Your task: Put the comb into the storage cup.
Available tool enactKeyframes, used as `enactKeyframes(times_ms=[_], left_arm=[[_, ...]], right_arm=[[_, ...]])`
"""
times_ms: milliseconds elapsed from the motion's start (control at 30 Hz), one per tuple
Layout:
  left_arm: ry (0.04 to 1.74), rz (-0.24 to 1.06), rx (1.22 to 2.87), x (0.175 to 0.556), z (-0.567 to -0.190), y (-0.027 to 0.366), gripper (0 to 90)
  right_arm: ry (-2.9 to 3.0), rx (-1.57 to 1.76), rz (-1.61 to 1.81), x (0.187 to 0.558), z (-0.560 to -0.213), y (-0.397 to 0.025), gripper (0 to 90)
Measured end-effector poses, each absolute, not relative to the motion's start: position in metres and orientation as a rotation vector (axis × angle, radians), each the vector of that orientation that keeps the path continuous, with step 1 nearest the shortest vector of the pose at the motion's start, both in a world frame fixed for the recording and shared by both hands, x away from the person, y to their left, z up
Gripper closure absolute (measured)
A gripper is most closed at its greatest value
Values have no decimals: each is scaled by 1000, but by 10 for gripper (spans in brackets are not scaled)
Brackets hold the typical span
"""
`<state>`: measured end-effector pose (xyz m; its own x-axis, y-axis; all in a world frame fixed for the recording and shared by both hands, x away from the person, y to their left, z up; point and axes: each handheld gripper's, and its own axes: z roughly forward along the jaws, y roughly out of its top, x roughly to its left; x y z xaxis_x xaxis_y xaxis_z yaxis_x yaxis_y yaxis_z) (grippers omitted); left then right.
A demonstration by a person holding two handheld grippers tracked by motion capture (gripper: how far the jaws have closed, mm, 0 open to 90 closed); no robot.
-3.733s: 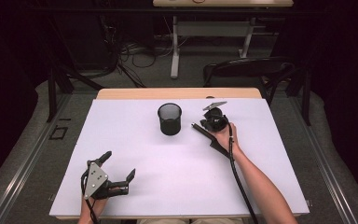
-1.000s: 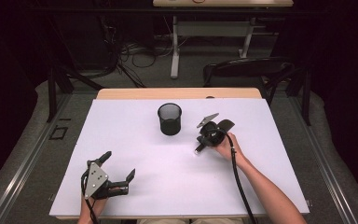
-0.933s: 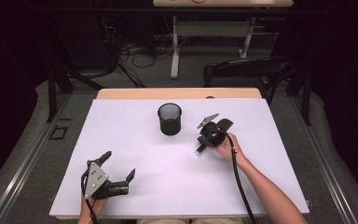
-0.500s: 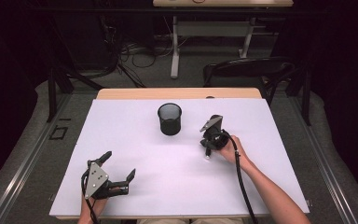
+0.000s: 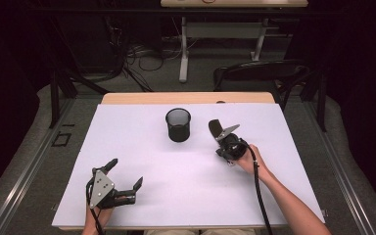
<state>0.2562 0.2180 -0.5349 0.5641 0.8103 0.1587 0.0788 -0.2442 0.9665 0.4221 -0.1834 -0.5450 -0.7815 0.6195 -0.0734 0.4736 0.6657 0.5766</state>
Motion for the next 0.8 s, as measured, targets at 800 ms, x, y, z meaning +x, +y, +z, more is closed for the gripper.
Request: enactKeyframes(times_ms=[800], left_arm=[[742,824,1694,255,-535,219,5]], right_arm=[[2613,933,782,415,-543,-202,900]])
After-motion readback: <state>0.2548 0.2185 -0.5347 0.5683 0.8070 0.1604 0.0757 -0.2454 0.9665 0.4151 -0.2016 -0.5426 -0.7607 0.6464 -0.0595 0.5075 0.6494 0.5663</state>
